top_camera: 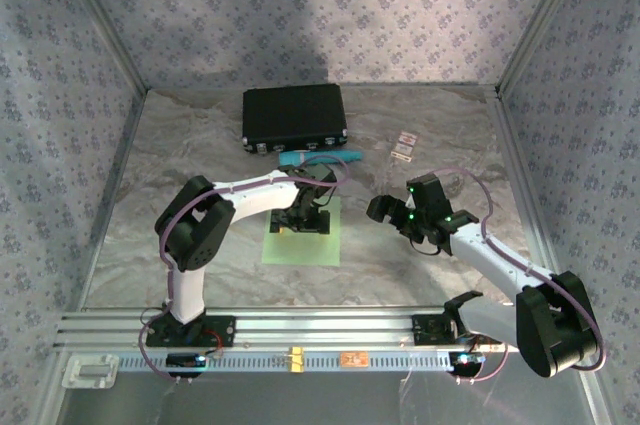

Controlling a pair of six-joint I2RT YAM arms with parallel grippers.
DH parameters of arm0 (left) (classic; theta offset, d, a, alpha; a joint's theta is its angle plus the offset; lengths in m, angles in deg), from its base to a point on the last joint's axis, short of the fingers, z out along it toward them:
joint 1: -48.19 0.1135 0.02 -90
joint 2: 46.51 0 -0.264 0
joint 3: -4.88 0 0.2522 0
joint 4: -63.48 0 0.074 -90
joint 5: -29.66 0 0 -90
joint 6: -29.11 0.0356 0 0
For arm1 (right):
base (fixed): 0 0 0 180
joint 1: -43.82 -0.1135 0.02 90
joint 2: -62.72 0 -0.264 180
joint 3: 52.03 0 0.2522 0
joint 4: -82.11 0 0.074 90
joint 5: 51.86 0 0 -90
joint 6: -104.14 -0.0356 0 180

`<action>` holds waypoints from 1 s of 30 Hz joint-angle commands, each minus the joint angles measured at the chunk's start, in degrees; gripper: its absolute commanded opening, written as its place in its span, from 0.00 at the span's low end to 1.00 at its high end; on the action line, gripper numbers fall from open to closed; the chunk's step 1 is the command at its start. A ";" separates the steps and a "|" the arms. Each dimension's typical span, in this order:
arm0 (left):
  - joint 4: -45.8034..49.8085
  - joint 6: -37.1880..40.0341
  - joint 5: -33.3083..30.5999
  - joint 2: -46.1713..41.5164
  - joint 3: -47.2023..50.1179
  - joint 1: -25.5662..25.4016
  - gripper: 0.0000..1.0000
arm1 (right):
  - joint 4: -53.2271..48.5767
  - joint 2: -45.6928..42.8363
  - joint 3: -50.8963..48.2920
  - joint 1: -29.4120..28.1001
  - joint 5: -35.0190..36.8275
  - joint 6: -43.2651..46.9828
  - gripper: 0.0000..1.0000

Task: Fold a paper plane with a square sheet of paper (pick it up from the middle)
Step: First fold the square sheet of paper in half at the center of the table.

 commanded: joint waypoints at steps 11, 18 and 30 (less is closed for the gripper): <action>1.33 -0.87 -1.79 3.40 0.52 -1.43 0.98 | -1.87 -0.59 0.97 -0.25 1.12 -0.70 0.99; 0.46 -0.96 -1.70 2.45 1.07 -1.39 0.95 | -2.13 -1.21 0.92 -0.27 1.37 -0.92 0.99; -1.11 -1.03 -0.81 2.07 2.04 -1.24 0.93 | -2.43 -2.15 0.70 -0.28 1.85 -1.24 0.99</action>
